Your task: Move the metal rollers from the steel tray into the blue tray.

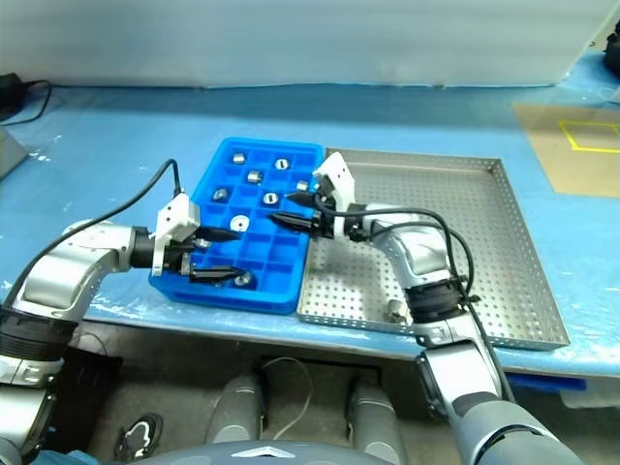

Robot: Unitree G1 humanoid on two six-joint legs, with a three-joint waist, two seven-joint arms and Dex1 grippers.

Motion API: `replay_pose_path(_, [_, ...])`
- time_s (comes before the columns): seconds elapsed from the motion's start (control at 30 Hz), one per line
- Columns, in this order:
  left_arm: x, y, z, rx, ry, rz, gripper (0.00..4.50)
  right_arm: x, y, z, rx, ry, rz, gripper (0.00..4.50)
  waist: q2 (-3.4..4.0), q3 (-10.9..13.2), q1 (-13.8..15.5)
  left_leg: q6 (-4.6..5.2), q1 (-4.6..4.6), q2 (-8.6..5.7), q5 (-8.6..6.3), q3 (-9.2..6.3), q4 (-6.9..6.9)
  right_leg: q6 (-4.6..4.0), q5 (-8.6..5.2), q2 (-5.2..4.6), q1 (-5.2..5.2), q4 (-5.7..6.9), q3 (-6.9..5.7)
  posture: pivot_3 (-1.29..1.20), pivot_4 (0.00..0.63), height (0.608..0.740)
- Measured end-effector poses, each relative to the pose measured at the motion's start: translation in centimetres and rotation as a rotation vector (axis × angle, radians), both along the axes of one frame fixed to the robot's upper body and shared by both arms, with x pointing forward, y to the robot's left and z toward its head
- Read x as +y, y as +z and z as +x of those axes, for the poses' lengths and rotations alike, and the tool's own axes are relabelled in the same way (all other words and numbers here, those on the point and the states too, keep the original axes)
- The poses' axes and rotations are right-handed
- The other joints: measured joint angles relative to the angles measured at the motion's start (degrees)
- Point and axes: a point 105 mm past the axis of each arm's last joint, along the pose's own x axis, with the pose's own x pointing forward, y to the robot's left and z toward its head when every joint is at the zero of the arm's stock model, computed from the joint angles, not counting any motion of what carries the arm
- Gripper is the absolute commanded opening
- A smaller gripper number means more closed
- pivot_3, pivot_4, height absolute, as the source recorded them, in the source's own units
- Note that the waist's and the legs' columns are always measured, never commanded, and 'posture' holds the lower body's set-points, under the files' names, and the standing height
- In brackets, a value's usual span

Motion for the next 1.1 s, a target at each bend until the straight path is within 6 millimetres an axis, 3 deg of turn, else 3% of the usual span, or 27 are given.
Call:
replay_pose_path(0.13, [-1.0,0.3,0.8,-0.001,-0.051,-0.021,4.22,-5.3,1.5,-2.2,-0.011,-0.044,-0.053,3.35,-0.01,-0.01,-0.06,0.03,0.14,-0.06,-0.01,0.06,-0.01,0.11,-0.04,-0.01,0.2,-0.15,0.13,-0.25,0.15,0.74])
replay_pose_path(0.23, [-1.7,-0.3,0.9,0.015,-0.089,-0.016,4.22,-8.3,-1.0,-4.9,0.091,-0.049,-0.15,3.35,-0.02,-0.04,-0.23,0.25,0.44,-0.03,-0.14,0.14,-0.07,0.34,-0.18,0.04,0.46,-0.36,0.18,-0.28,0.15,0.74])
replay_pose_path(0.37, [-3.2,-1.1,0.7,0.031,-0.155,-0.019,4.22,-10.9,-4.2,-8.1,0.212,-0.048,-0.283,3.35,-0.01,-0.04,-0.99,0.36,0.44,-0.04,-0.21,0.22,-0.06,0.46,-0.19,0.05,0.49,-0.55,0.27,-0.32,0.15,0.74])
replay_pose_path(0.63, [-4.3,-1.5,0.8,0.033,-0.203,-0.019,4.22,-11.5,-5.4,-10.0,0.232,-0.027,-0.349,3.35,0.0,-0.06,-2.93,0.62,0.48,0.02,-0.36,0.23,0.01,0.51,-0.17,0.14,0.54,-0.66,0.29,-0.33,0.15,0.74])
replay_pose_path(0.9, [-4.4,-1.7,0.8,0.026,-0.213,-0.01,4.22,-13.2,-8.3,-8.3,0.263,-0.127,-0.389,3.35,0.0,-0.07,-3.1,0.75,0.47,0.02,-0.43,0.23,0.02,0.47,-0.15,0.13,0.67,-0.8,0.26,-0.3,0.15,0.74])
replay_pose_path(1.1, [-4.4,-1.9,0.6,0.029,-0.215,-0.008,4.22,-13.7,-8.7,-8.2,0.255,-0.133,-0.388,3.35,0.01,-0.07,-3.08,0.94,0.49,0.01,-0.54,0.23,0.04,0.22,0.0,0.13,0.73,-0.86,0.26,-0.29,0.15,0.74])
